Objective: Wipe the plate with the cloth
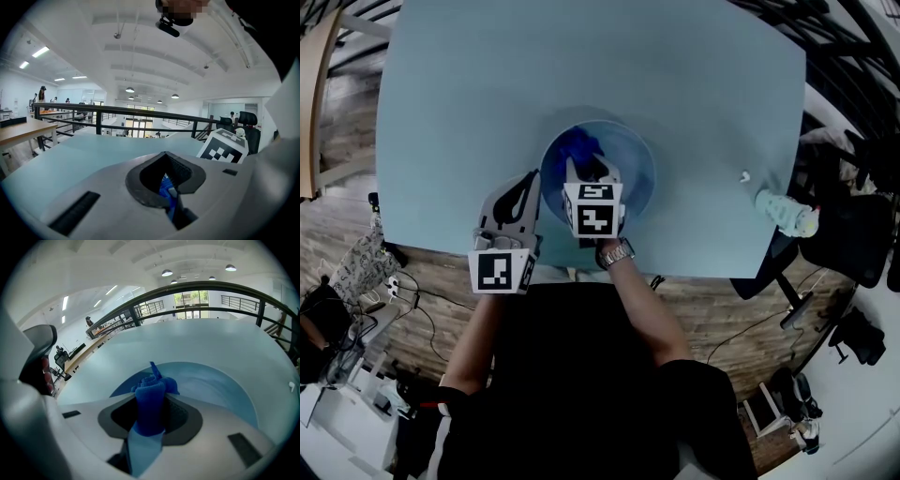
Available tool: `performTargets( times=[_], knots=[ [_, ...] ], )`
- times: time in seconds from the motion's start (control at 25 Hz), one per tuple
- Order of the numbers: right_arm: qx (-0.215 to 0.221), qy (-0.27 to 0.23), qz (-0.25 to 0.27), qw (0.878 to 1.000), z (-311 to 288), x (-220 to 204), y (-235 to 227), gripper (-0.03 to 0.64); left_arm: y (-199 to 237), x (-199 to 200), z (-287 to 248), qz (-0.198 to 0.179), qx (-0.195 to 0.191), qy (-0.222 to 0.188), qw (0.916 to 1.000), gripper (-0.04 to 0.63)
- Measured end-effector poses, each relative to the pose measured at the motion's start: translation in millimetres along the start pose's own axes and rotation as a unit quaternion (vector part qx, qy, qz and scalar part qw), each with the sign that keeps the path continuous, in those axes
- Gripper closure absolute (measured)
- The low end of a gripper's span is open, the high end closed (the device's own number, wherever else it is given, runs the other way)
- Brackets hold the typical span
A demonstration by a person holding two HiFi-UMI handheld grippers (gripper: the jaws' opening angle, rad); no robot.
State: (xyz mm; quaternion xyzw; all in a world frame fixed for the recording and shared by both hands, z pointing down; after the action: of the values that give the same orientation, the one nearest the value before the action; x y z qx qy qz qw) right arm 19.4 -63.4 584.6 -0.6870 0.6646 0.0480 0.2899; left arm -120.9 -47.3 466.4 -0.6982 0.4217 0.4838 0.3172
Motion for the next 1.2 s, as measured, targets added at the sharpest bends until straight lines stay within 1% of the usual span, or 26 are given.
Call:
performTargets(
  times=[0.64, 0.88, 1.2],
  knots=[
    [-0.032, -0.014, -0.027, 0.999, 19, -1, -42, 0.497, -25, 9, -7, -0.005, -0.026, -0.011, 0.9996, 0.595],
    [-0.049, -0.012, -0.036, 0.998, 28, -5, -57, 0.497, -33, 12, -5, -0.006, -0.033, -0.015, 0.9993, 0.594],
    [-0.071, -0.002, -0.034, 0.997, 34, -6, -71, 0.497, -39, 14, -1, -0.008, -0.036, -0.016, 0.9992, 0.594]
  ],
)
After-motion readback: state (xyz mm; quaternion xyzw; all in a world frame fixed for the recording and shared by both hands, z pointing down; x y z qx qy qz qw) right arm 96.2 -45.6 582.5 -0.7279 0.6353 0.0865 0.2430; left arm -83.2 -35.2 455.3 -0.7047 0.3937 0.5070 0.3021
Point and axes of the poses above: the fingertips, and each gripper's own axes: z backward along the fingers, y to its left, x out of its top, the point moved 6 cm from there along z, backward along the fingers, and after that the axes turned 9 degrees about -z, right-handed, at the moved point
